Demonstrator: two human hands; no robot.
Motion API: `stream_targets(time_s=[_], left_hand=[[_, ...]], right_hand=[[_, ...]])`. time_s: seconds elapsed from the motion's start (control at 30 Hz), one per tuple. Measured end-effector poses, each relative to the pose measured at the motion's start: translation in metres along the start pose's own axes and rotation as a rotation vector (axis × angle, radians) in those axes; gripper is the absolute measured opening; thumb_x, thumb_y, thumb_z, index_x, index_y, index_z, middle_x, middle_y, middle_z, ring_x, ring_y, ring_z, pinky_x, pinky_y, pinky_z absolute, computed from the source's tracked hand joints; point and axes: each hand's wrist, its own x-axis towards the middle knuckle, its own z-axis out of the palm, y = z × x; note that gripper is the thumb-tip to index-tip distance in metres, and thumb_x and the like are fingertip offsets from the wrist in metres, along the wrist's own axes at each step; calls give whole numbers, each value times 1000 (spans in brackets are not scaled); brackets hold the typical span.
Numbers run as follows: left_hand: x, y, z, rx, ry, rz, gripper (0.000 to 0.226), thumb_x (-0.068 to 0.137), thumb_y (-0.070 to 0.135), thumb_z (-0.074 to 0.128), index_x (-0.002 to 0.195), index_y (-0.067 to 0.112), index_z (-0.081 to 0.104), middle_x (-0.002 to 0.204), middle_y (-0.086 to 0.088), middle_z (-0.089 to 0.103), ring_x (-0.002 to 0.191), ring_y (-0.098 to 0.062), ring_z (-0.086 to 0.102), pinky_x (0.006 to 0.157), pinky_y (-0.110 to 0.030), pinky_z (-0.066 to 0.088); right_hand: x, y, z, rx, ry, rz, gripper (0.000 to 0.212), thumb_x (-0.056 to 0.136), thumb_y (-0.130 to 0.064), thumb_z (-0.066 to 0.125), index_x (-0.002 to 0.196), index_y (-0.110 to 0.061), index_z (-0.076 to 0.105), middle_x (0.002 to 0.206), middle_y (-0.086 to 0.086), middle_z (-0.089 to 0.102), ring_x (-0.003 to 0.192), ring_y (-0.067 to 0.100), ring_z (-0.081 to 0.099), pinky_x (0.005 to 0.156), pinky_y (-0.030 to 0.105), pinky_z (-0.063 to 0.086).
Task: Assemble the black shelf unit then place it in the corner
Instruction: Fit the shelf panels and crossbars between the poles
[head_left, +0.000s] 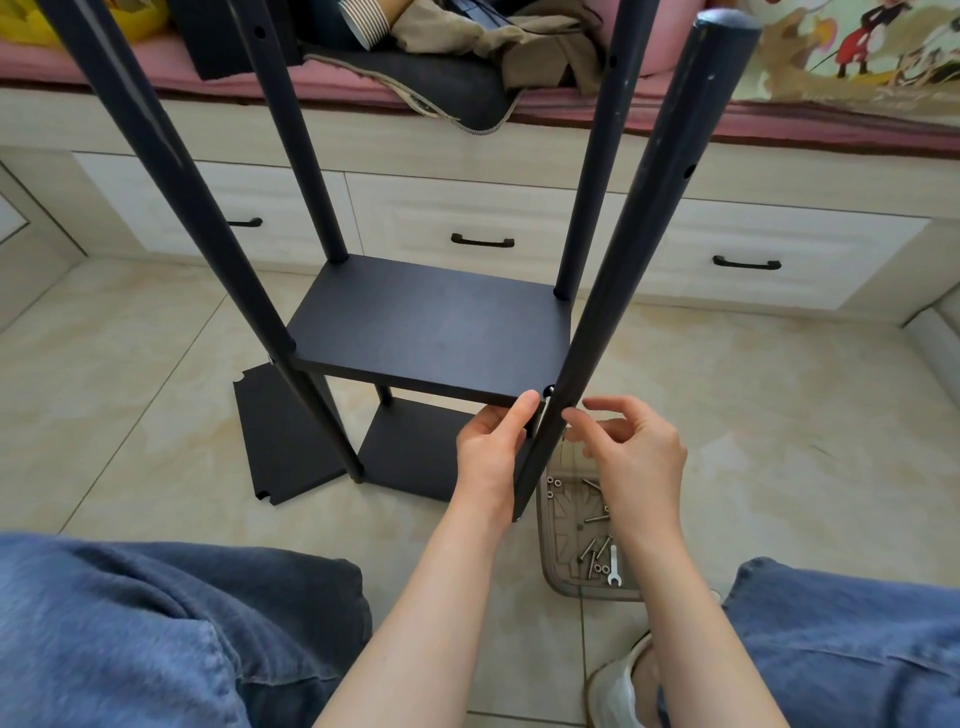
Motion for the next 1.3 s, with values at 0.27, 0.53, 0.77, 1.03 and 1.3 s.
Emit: stream_targets(time_s=[0.27, 0.53, 0.77, 1.03, 1.3], left_hand=[[-1, 1, 0, 8, 6, -10, 22, 93, 27, 72, 73, 31, 81, 83, 6, 78, 78, -4, 74, 62, -10, 53], [-2, 1, 1, 4, 18, -18, 21, 93, 28, 72, 74, 30, 81, 83, 4, 77, 78, -6, 74, 60, -11, 53], [0, 8, 3, -10, 5, -19, 18, 92, 28, 72, 76, 29, 81, 81, 6, 77, 75, -5, 74, 61, -13, 54], [0, 9, 5, -16, 26, -20, 10, 91, 28, 73, 87, 19, 77, 82, 3, 77, 75, -7, 74, 61, -15, 55], [1, 10, 10, -72, 33, -43, 15, 78, 37, 78, 78, 22, 80, 88, -1, 75, 82, -11, 73, 67, -19, 56]], right_hand=[[2, -2, -1, -47, -62, -6, 22, 82, -26, 78, 103, -28, 70, 73, -10, 73, 74, 4, 69, 72, 26, 53], [13, -2, -16, -147, -262, -82, 45, 90, -13, 67, 124, -40, 58, 79, -7, 73, 82, 6, 69, 76, 24, 52], [24, 3, -12, -235, -329, -152, 41, 96, -16, 62, 130, -37, 57, 96, -7, 55, 81, 9, 60, 72, 27, 52], [35, 2, -16, -91, -422, -128, 34, 93, -6, 65, 115, -32, 65, 93, -2, 60, 74, 9, 62, 78, 47, 58], [35, 5, -17, -32, -412, -105, 38, 90, -1, 66, 113, -32, 66, 87, -4, 58, 69, 8, 60, 76, 45, 56]])
